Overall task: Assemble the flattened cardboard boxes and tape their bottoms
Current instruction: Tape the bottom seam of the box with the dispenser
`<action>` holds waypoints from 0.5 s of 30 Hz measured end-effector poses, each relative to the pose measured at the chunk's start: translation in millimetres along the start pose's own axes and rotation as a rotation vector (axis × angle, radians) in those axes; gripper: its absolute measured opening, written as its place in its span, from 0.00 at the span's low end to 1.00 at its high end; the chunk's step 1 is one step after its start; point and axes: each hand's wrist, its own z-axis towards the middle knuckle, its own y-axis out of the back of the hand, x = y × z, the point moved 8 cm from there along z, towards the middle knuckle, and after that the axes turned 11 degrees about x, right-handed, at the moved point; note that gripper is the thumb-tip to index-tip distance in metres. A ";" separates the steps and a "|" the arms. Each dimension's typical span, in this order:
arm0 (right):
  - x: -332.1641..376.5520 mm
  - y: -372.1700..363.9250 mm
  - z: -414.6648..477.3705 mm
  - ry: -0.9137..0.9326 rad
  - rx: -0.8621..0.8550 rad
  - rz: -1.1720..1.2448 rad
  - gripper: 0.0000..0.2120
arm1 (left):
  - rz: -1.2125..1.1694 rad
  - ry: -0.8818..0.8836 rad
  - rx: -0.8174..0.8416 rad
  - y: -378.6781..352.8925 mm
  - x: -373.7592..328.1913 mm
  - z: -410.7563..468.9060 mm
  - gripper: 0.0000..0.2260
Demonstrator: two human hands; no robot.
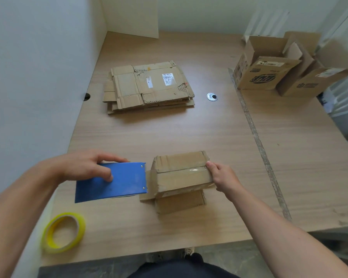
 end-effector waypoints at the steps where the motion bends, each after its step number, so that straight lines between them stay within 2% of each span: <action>1: -2.8 -0.2 0.8 -0.017 0.002 0.013 0.18 | 0.011 0.009 0.003 -0.1 0.5 1.2 0.24; 15: 17.7 -8.0 -6.4 0.016 0.011 -0.096 0.20 | 0.029 0.070 0.020 1.9 34.8 25.7 0.24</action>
